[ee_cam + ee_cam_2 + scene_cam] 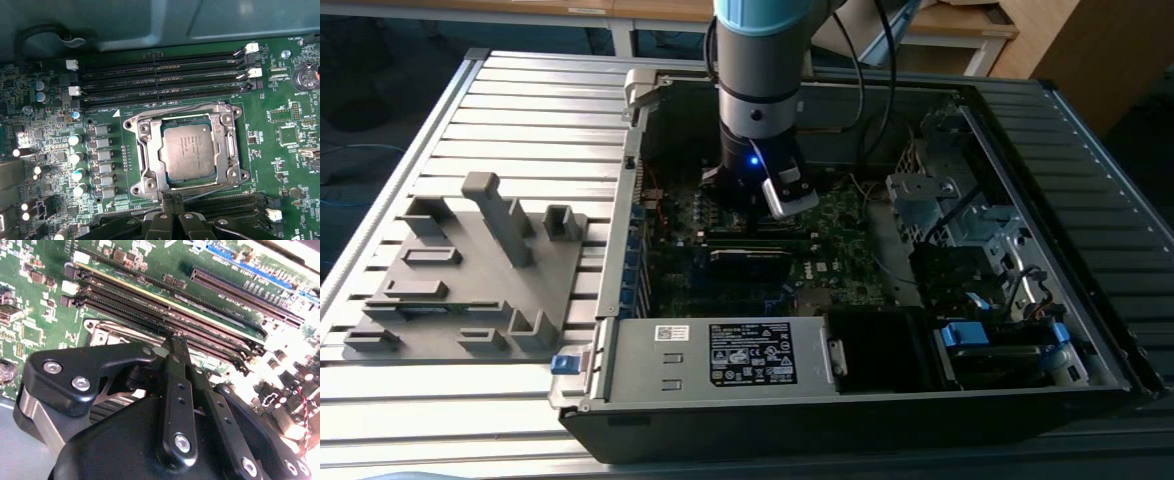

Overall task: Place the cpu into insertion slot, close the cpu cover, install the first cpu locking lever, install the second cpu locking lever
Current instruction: 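Install the second cpu locking lever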

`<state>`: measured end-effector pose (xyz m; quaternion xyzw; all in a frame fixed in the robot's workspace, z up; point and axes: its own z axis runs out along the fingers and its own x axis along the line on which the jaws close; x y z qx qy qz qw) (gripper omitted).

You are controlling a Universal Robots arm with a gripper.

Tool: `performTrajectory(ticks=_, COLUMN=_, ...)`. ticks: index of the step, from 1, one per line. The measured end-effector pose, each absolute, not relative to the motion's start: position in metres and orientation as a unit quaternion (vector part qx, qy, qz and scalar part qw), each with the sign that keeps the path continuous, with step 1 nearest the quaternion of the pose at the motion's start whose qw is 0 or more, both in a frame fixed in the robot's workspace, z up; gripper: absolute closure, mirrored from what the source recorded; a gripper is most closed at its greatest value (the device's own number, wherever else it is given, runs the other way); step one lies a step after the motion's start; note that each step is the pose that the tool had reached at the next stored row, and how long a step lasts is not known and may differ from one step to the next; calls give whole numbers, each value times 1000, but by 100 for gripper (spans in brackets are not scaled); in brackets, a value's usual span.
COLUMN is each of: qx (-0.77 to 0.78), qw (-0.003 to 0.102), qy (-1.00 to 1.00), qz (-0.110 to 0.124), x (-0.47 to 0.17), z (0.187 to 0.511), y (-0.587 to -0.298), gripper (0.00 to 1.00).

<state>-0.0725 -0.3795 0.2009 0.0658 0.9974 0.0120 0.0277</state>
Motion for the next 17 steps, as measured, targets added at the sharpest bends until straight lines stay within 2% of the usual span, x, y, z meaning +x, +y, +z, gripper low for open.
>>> performTrajectory(ticks=17, qx=66, qw=30, qy=997, qz=12, x=-84, z=201, y=-380, gripper=90)
